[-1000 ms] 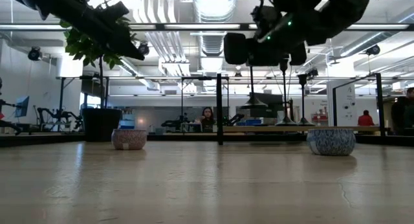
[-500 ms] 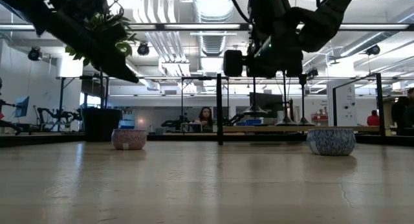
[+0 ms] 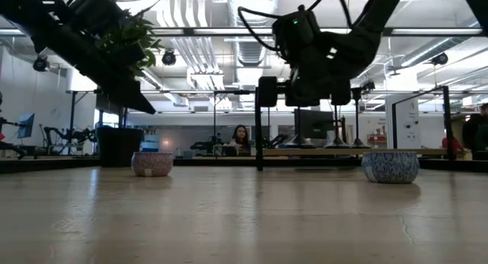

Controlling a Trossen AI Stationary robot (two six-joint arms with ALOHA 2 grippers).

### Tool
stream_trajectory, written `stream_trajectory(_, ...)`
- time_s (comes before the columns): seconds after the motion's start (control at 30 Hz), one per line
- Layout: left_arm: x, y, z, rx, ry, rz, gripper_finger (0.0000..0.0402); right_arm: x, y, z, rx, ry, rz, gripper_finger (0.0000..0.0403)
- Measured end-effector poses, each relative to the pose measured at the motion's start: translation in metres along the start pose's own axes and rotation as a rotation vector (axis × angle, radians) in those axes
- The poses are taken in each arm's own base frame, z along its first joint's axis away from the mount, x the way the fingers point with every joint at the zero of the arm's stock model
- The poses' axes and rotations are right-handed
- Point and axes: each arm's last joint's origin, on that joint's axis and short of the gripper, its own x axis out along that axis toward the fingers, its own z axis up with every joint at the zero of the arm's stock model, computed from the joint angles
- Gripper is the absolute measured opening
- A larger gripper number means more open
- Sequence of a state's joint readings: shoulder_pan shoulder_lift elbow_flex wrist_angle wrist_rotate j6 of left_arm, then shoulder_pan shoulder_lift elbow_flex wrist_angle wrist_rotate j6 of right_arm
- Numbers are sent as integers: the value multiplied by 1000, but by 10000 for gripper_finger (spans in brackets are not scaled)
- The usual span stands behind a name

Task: Pick & Place candle stick holders
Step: Put the black candle holder on the shelf

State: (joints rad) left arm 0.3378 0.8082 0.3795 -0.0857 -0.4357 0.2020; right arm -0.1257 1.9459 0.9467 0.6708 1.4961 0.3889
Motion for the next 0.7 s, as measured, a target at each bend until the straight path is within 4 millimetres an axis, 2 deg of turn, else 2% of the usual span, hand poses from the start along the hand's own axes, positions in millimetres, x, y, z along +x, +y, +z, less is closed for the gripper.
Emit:
stream_trajectory(0.23, 3, -5, -18, 25, 51, -11, 245, 10, 29, -3, 18, -3, -16, 11)
stream_trajectory(0.37, 5, -8, -27, 36, 76, -16, 246, 13, 38, -1, -13, -4, -19, 11)
stream_trajectory(0.47, 6, -10, -35, 47, 98, -20, 246, 13, 38, 1, -42, -4, -20, 11)
stream_trajectory(0.7, 8, -15, -57, 74, 155, -32, 245, 13, 21, 3, -76, -11, -51, 11)
